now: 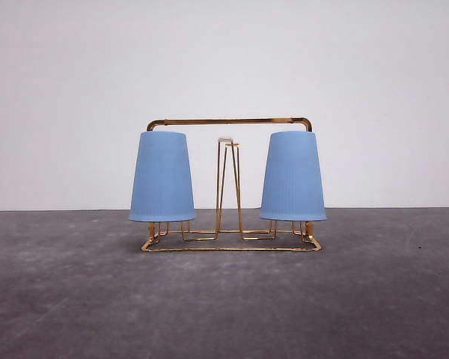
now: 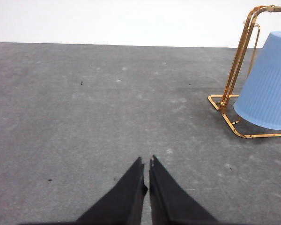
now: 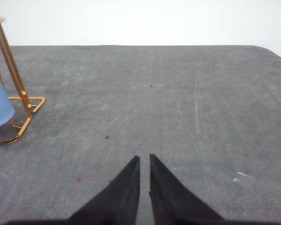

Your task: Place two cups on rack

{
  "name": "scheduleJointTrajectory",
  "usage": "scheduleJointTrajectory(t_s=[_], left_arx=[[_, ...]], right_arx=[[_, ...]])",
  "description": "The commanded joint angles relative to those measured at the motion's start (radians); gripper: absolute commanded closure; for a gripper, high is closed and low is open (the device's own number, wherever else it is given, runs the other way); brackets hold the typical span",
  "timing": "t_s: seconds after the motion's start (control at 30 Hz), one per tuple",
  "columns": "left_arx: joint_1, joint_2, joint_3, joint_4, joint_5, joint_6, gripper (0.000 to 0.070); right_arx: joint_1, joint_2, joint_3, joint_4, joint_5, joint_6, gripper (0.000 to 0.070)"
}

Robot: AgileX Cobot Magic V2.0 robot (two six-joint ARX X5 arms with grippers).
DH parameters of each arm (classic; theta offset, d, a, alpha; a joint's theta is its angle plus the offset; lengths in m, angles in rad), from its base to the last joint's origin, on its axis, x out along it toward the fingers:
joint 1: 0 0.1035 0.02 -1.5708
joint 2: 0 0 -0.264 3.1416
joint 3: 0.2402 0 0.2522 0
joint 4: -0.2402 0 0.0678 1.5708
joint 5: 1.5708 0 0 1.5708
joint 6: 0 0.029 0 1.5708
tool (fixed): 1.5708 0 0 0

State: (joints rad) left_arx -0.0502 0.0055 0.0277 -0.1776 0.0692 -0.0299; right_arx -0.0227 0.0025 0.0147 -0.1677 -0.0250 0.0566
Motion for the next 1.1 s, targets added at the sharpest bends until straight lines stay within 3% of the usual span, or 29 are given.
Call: scheduleJointTrajectory(t_s=[0.0,1.07], left_arx=[[-0.001,-0.001,-0.015,-0.002,0.001,-0.004,0.07],[-0.001,-0.001,-0.015,-0.002,0.001,-0.005,0.07]], right_arx=[[0.0,0.001,-0.003,0.01,0.0,0.01,0.0664],[0.0,0.001,-0.003,0.01,0.0,0.01,0.0664]])
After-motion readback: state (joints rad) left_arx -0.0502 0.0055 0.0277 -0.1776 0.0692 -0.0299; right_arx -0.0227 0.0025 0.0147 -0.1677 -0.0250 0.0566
